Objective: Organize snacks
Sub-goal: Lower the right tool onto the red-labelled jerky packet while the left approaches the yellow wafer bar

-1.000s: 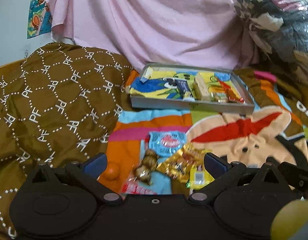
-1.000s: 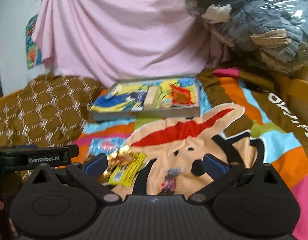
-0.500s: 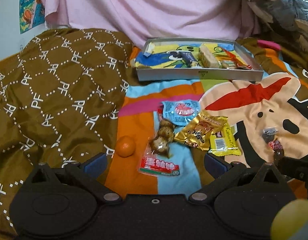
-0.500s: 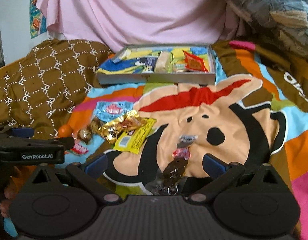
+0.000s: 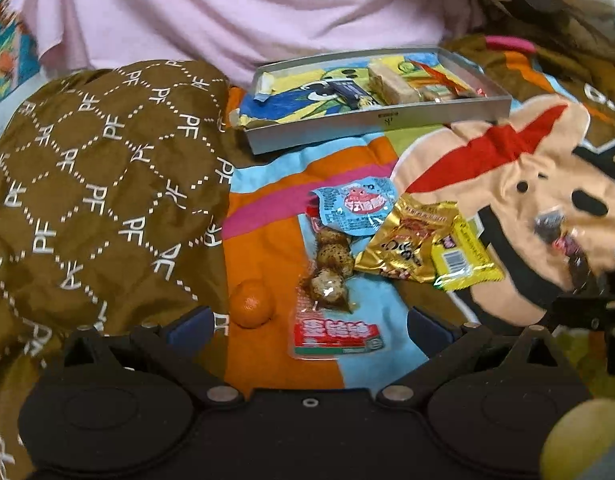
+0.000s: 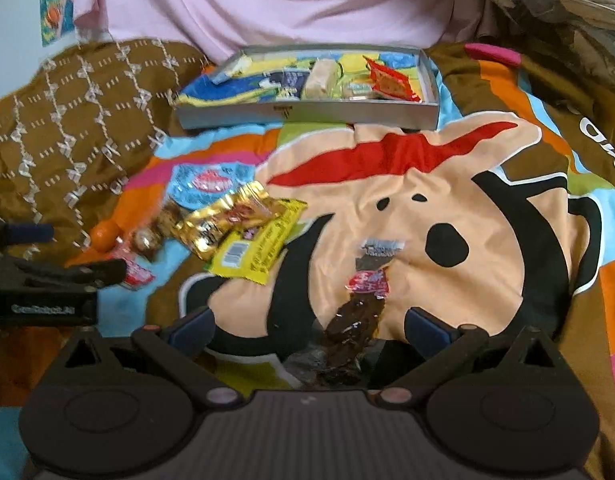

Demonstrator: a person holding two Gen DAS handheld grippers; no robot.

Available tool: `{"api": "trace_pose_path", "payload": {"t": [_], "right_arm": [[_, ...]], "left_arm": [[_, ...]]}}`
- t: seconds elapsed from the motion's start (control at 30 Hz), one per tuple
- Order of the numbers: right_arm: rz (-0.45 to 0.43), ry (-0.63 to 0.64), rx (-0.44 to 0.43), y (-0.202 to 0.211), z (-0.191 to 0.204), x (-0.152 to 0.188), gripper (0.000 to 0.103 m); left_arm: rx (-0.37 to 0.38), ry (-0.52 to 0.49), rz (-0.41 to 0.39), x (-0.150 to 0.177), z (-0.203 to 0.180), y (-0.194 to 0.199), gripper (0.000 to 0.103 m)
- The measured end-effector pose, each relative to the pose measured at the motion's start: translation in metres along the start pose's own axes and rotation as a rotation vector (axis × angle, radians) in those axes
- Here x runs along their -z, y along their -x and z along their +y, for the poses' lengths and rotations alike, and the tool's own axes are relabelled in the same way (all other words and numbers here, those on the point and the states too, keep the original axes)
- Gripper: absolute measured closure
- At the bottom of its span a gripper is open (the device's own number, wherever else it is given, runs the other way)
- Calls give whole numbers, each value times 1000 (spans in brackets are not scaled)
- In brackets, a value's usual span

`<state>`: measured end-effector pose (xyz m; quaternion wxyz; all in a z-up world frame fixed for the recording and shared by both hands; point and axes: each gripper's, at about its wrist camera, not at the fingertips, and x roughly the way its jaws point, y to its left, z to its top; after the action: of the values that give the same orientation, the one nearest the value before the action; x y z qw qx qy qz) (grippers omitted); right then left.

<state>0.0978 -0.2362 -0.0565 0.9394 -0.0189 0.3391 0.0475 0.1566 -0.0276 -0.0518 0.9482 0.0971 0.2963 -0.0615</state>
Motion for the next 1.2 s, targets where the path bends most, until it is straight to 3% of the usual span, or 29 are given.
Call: {"api": "trace_pose_path", "payload": {"t": [0.3,0.53,0.7,0.77,0.93,1.2], "right_arm": [[36,3,56,-25,-5,-5,5],[59,38,72,-36,-2,-4,23],[69,59,88,-39,-1,-4,37],[83,105,111,-40,2,-6,44],[92,290,136,-42,4,-9,50],[24,470,85,-52,-24,-24,51]], "left_arm": [[68,-19,-30,-11,-4,-17,1],[127,-25,-47,-22,-19,-25,1],[218,34,-46,-34,-27,-24,1],[238,30,-36,-38,-36,-25,1],[243,-34,-17,-45,-53,-30,4],[377,74,50,-54,-51,-46,12]]}}
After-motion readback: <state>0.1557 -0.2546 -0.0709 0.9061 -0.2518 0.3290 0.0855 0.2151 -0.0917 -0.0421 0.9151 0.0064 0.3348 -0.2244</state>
